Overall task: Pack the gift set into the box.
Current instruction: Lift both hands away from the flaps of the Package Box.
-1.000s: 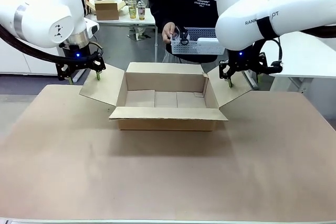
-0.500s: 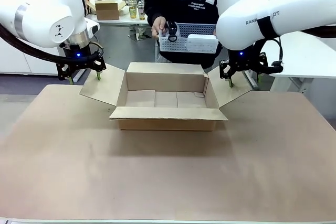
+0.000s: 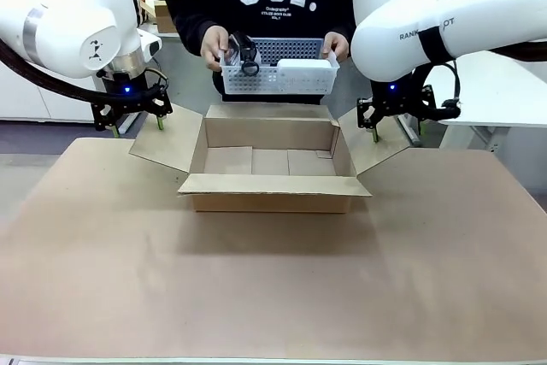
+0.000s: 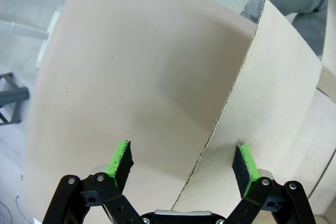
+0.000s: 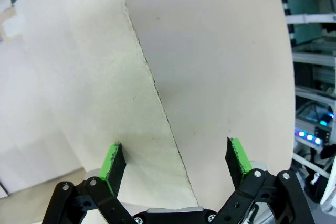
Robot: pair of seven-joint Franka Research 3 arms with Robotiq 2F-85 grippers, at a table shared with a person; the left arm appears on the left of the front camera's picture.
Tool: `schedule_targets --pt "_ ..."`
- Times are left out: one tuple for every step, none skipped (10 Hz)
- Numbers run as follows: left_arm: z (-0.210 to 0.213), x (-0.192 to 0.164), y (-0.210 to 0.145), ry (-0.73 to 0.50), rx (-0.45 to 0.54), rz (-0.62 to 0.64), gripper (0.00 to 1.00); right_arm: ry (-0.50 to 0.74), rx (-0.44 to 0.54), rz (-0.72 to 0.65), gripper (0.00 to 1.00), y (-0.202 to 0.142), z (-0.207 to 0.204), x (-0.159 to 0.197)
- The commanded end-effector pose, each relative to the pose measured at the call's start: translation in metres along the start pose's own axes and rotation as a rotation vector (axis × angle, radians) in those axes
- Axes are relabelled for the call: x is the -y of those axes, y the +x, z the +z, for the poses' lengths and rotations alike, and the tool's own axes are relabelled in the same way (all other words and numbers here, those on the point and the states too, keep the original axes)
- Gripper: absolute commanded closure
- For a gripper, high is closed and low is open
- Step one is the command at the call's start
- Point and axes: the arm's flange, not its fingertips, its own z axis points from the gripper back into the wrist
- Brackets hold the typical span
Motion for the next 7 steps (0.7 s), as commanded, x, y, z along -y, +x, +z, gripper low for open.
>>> schedule_targets --pt "0.0009 0.0010 -0.0010 0.020 0.010 0.013 0.00 -0.019 0.010 0.008 0.00 0.0013 0.0025 0.0019" --pt "0.0009 0.0010 -0.0010 0.020 0.010 0.013 0.00 -0.019 0.010 0.008 0.00 0.0013 0.0025 0.0019" --pt "0.0009 0.0010 -0.0010 0.020 0.010 0.013 0.00 -0.019 0.010 0.008 0.00 0.0013 0.0025 0.0019" --pt "0.0009 0.0010 -0.0010 0.020 0.010 0.013 0.00 -0.019 0.010 0.008 0.00 0.0013 0.0025 0.0019" --pt "0.0009 0.0010 -0.0010 0.020 0.010 0.013 0.00 -0.019 0.010 0.008 0.00 0.0013 0.0025 0.0019" --pt "0.0009 0.0010 -0.0010 0.020 0.010 0.013 0.00 -0.019 0.010 0.008 0.00 0.0013 0.0025 0.0019" --pt "0.0009 0.0010 -0.0010 0.020 0.010 0.013 0.00 -0.019 0.010 0.008 0.00 0.0013 0.0025 0.0019"
